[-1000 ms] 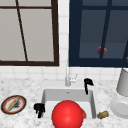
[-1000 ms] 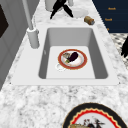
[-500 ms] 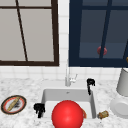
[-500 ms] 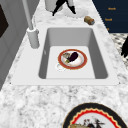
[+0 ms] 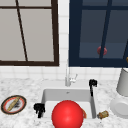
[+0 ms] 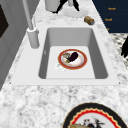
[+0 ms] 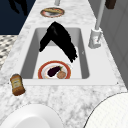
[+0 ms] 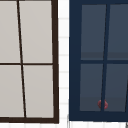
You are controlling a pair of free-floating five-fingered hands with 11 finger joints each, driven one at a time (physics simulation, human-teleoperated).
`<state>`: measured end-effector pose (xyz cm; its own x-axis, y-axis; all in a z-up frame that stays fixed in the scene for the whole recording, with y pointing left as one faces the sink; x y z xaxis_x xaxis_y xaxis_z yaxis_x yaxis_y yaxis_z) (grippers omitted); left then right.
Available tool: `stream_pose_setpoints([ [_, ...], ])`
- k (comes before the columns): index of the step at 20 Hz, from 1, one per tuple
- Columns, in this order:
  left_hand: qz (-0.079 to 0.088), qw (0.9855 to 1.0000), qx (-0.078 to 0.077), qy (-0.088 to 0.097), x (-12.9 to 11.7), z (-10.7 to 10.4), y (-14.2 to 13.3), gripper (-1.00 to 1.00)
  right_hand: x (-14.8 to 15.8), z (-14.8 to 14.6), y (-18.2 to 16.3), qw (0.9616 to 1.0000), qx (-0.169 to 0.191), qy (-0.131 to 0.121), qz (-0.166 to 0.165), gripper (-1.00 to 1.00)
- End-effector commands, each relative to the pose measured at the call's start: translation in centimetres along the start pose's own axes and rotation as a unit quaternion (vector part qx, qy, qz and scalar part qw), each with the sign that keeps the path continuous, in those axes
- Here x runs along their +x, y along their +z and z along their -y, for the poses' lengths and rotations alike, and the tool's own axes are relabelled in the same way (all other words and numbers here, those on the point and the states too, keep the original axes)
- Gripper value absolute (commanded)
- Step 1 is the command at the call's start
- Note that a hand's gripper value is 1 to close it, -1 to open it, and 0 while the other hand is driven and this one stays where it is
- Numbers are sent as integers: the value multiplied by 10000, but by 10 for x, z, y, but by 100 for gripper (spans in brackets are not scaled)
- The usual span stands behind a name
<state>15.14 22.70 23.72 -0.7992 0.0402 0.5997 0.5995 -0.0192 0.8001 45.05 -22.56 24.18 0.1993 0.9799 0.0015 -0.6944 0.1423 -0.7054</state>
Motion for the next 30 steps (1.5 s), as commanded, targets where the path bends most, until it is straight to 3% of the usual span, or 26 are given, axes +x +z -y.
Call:
stream_pose_setpoints([
  [1,0,10000,0,0,0,0,0,0,-5,-8,7,10000,-21,-64,-45,-100],
  [15,0,10000,0,0,0,0,0,0,-11,-16,16,10000,11,-5,-15,-100],
  [24,0,10000,0,0,0,0,0,0,-24,-55,53,10000,-87,-18,-6,-100],
  [30,0,10000,0,0,0,0,0,0,-20,-100,70,9998,-125,146,110,-100],
])
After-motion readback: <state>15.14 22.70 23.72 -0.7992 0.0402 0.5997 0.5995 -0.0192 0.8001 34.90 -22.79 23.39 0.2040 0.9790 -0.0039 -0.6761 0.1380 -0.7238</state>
